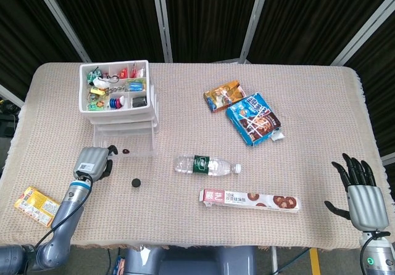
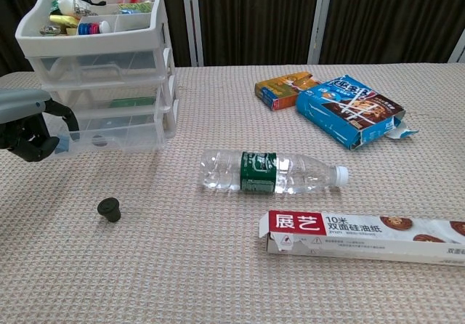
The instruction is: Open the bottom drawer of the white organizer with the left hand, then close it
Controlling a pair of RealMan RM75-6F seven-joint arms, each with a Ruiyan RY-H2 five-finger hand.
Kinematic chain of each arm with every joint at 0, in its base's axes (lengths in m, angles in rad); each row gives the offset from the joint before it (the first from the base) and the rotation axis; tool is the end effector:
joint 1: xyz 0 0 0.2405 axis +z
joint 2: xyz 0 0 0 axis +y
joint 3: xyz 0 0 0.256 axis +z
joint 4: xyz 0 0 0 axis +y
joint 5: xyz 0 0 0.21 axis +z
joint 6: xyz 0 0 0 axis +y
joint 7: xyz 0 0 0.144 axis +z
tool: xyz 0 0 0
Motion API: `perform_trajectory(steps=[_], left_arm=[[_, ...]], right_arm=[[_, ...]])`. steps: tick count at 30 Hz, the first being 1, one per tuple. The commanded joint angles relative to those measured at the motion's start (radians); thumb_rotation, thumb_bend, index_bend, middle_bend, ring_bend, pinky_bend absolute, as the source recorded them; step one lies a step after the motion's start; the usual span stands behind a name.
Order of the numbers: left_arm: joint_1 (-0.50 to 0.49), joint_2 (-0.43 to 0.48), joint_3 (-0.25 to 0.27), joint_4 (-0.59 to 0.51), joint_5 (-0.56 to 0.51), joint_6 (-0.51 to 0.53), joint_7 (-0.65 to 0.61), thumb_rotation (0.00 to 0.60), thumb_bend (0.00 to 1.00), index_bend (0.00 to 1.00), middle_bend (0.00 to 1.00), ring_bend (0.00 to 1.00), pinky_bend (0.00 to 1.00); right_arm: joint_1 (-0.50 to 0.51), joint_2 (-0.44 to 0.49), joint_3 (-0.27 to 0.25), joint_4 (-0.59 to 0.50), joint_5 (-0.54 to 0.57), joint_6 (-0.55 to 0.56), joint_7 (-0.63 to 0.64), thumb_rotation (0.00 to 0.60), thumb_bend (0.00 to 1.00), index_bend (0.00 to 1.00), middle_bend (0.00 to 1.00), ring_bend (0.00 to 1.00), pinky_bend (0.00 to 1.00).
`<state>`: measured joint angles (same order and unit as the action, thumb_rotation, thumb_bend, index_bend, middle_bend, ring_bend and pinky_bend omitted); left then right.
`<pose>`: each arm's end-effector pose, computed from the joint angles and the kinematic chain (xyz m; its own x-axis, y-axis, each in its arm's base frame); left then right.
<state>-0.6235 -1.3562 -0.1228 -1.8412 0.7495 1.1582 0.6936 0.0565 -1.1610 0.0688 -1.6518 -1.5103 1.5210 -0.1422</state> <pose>-0.1946 0.2926 0.0351 0.4920 0.3642 0.7908 0.8637 -0.0901 -0.4958 -0.2996 -0.1753 0.1493 0.4496 0.0363 0.8925 -0.8932 0.0065 0.4497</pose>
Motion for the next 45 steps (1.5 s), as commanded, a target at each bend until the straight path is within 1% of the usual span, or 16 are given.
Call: perform_trajectory(steps=[1, 4, 5, 7, 10, 13, 16, 19, 22, 24, 26, 28, 31, 34, 39, 45], left_arm=[[0.009, 0.007, 0.013, -0.001, 0.026, 0.005, -0.015, 0.600, 0.64, 0.34, 0.85, 0.84, 0.81], [0.013, 0.011, 0.030, 0.010, 0.062, 0.019, -0.011, 0.600, 0.64, 0.26, 0.79, 0.79, 0.76], [0.015, 0.011, 0.033, 0.012, 0.074, 0.025, -0.011, 0.600, 0.63, 0.23, 0.75, 0.75, 0.73], [0.021, 0.012, 0.044, 0.019, 0.116, 0.045, -0.011, 0.600, 0.60, 0.16, 0.63, 0.63, 0.63], [0.029, 0.014, 0.056, 0.024, 0.167, 0.067, -0.015, 0.600, 0.54, 0.12, 0.46, 0.49, 0.52], [0.039, 0.023, 0.068, 0.015, 0.219, 0.088, -0.021, 0.600, 0.45, 0.08, 0.35, 0.40, 0.46], [0.047, 0.039, 0.073, -0.014, 0.244, 0.096, -0.031, 0.600, 0.41, 0.07, 0.29, 0.34, 0.44], [0.060, 0.068, 0.089, -0.068, 0.283, 0.107, -0.039, 0.600, 0.40, 0.07, 0.28, 0.34, 0.44], [0.073, 0.101, 0.122, -0.124, 0.340, 0.114, -0.029, 0.600, 0.40, 0.07, 0.30, 0.37, 0.47], [0.079, 0.113, 0.143, -0.150, 0.376, 0.116, -0.012, 0.600, 0.39, 0.07, 0.33, 0.41, 0.51], [0.084, 0.114, 0.166, -0.169, 0.418, 0.118, 0.009, 0.600, 0.38, 0.07, 0.42, 0.48, 0.57], [0.088, 0.106, 0.177, -0.172, 0.440, 0.119, 0.023, 0.600, 0.38, 0.08, 0.57, 0.59, 0.65], [0.091, 0.076, 0.194, -0.159, 0.451, 0.104, 0.047, 0.600, 0.38, 0.10, 0.73, 0.72, 0.74], [0.089, 0.045, 0.200, -0.136, 0.436, 0.085, 0.074, 0.600, 0.36, 0.13, 0.82, 0.80, 0.80], [0.084, 0.016, 0.203, -0.100, 0.404, 0.063, 0.107, 0.600, 0.33, 0.17, 0.89, 0.85, 0.84], [0.061, -0.041, 0.174, -0.044, 0.285, 0.020, 0.161, 0.600, 0.33, 0.23, 0.91, 0.87, 0.85]], right_arm=[[0.000, 0.000, 0.000, 0.000, 0.001, -0.001, -0.001, 0.600, 0.01, 0.16, 0.00, 0.00, 0.00], [0.000, 0.000, 0.000, -0.001, 0.001, -0.001, -0.002, 0.600, 0.01, 0.16, 0.00, 0.00, 0.00], [0.000, 0.000, 0.001, -0.001, 0.002, -0.001, -0.002, 0.600, 0.01, 0.16, 0.00, 0.00, 0.00], [0.000, -0.001, 0.001, -0.001, 0.003, -0.001, -0.003, 0.600, 0.01, 0.16, 0.00, 0.00, 0.00], [0.000, -0.001, 0.001, -0.001, 0.003, -0.002, -0.004, 0.600, 0.01, 0.16, 0.00, 0.00, 0.00], [0.000, -0.001, 0.002, -0.001, 0.003, 0.000, -0.004, 0.600, 0.01, 0.16, 0.00, 0.00, 0.00], [0.000, -0.001, 0.002, 0.000, 0.003, 0.000, -0.003, 0.600, 0.01, 0.16, 0.00, 0.00, 0.00], [0.000, -0.001, 0.002, 0.000, 0.003, 0.000, -0.003, 0.600, 0.01, 0.16, 0.00, 0.00, 0.00], [0.000, -0.001, 0.002, -0.001, 0.004, -0.001, -0.003, 0.600, 0.01, 0.16, 0.00, 0.00, 0.00], [0.000, -0.002, 0.002, -0.001, 0.004, -0.001, -0.004, 0.600, 0.01, 0.16, 0.00, 0.00, 0.00], [0.000, -0.002, 0.002, -0.001, 0.004, 0.000, -0.005, 0.600, 0.01, 0.16, 0.00, 0.00, 0.00], [-0.001, -0.002, 0.002, -0.002, 0.004, 0.001, -0.006, 0.600, 0.01, 0.16, 0.00, 0.00, 0.00], [-0.001, -0.002, 0.002, -0.002, 0.004, 0.001, -0.006, 0.600, 0.01, 0.16, 0.00, 0.00, 0.00], [-0.001, -0.001, 0.002, -0.001, 0.006, 0.001, -0.005, 0.600, 0.01, 0.16, 0.00, 0.00, 0.00], [-0.001, 0.000, 0.003, -0.002, 0.007, -0.001, -0.002, 0.600, 0.01, 0.16, 0.00, 0.00, 0.00], [-0.001, 0.001, 0.003, -0.002, 0.008, -0.002, 0.001, 0.600, 0.01, 0.16, 0.00, 0.00, 0.00]])
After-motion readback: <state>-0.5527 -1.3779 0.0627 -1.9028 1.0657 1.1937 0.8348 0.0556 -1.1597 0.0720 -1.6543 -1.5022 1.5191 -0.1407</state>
